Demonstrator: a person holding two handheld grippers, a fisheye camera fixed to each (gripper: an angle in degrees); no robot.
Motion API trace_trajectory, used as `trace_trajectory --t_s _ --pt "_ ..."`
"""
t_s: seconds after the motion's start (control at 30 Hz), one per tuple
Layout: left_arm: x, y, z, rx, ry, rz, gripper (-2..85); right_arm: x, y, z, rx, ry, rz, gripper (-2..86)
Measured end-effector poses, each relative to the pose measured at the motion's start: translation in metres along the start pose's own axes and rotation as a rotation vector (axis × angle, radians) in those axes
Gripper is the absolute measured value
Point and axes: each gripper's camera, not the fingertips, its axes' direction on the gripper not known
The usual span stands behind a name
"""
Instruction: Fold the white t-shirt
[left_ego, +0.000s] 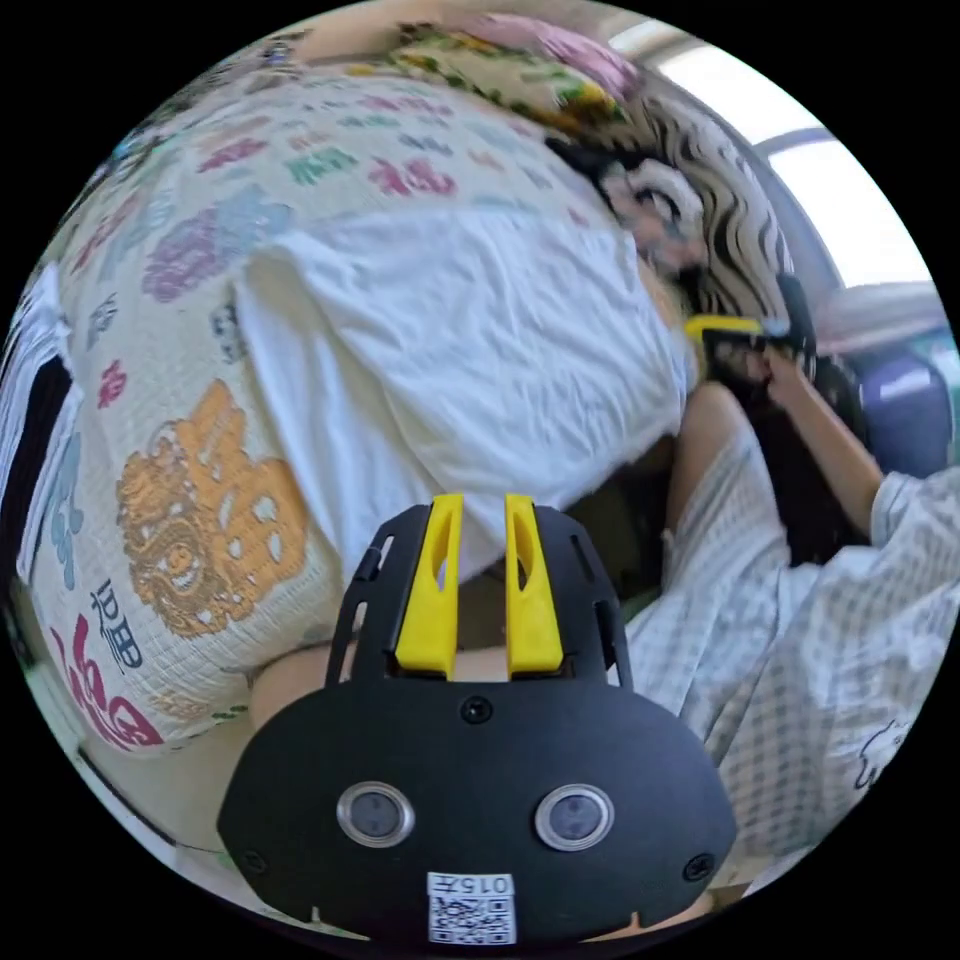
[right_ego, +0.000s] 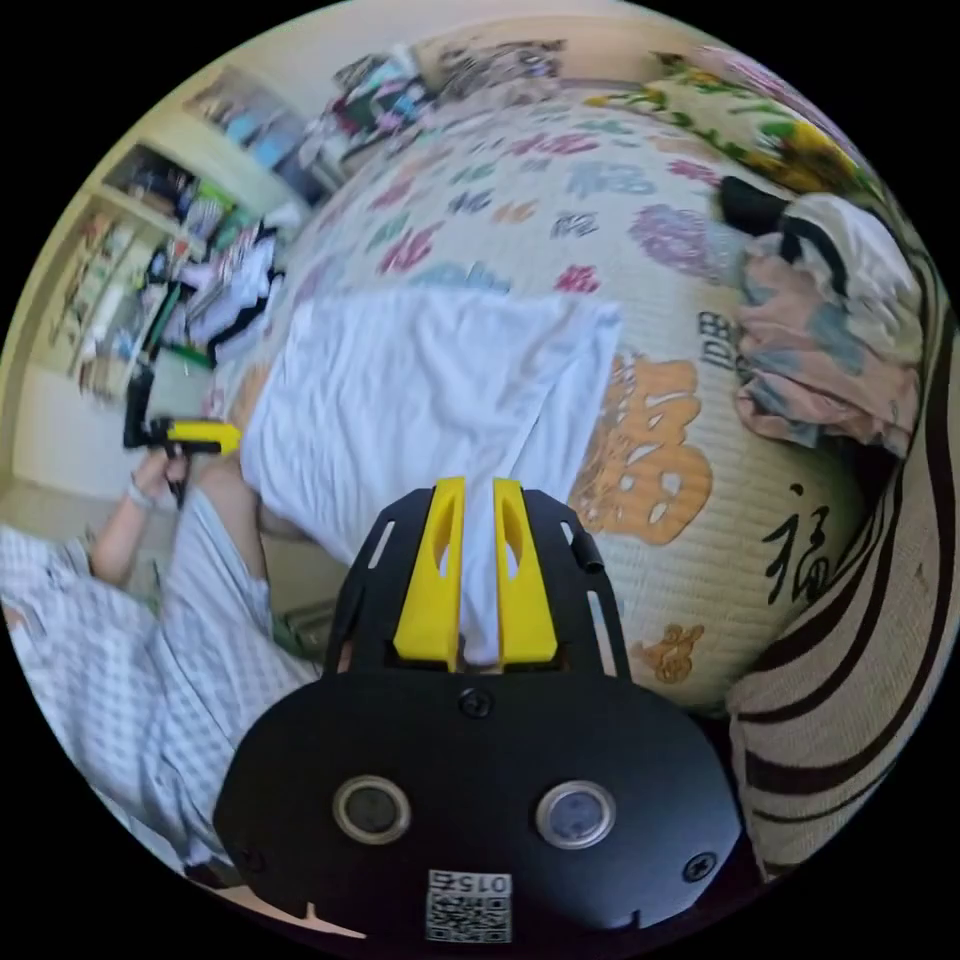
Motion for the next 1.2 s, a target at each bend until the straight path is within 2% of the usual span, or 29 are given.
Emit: trace_trajectory --t_s 0.03,0.13,0.23,0.33,0.43,0.5,0.6,0.73,0.87,0.97,1.03,1.2 --pt "-0.021 -0.007 -0.014 0.110 0.028 -0.084 9.1 0.017 -0.013 -0.004 0.068 -0.035 0.072 7.1" --pt "-0.076 -0.025 -0.023 0.261 0.077 -0.279 10.9 0.047 -0.044 0.005 0.138 -0.060 0.196 8.4" --pt "-0.120 -0.037 -0.009 0.306 0.152 -0.429 11.2 0.072 -0.069 0.025 0.145 -0.135 0.304 8.3" --pt "-0.146 -0.042 0.010 0.292 0.210 -0.509 9.5 0.083 -0.086 0.050 0.099 -0.148 0.317 3.3" --pt "-0.163 -0.036 0.020 0.288 0.267 -0.540 2.1 0.091 -0.092 0.064 0.090 -0.166 0.346 0.3" --pt "-0.171 -0.029 0.018 0.302 0.265 -0.550 0.7 0.096 -0.092 0.068 0.106 -0.178 0.377 -0.2" --pt "-0.175 -0.020 0.016 0.292 0.242 -0.519 1.1 0.095 -0.094 0.078 0.111 -0.192 0.398 -0.2" --pt "-0.169 0.008 -0.009 0.334 0.226 -0.469 6.0 0.079 -0.090 0.079 0.140 -0.207 0.430 1.8" --pt "-0.154 0.059 -0.041 0.229 0.110 -0.319 7.4 0.026 -0.083 0.065 0.140 -0.068 0.275 3.3" --pt "-0.140 0.109 -0.051 0.041 -0.004 -0.281 8.6 -0.033 -0.089 0.077 0.083 0.007 0.099 5.3" --pt "-0.125 0.140 -0.047 -0.020 0.016 -0.263 9.1 -0.073 -0.101 0.094 0.053 0.008 -0.005 6.2" --pt "-0.108 0.151 -0.008 -0.179 0.053 -0.229 9.7 -0.195 -0.164 0.155 -0.016 0.005 -0.291 6.4"
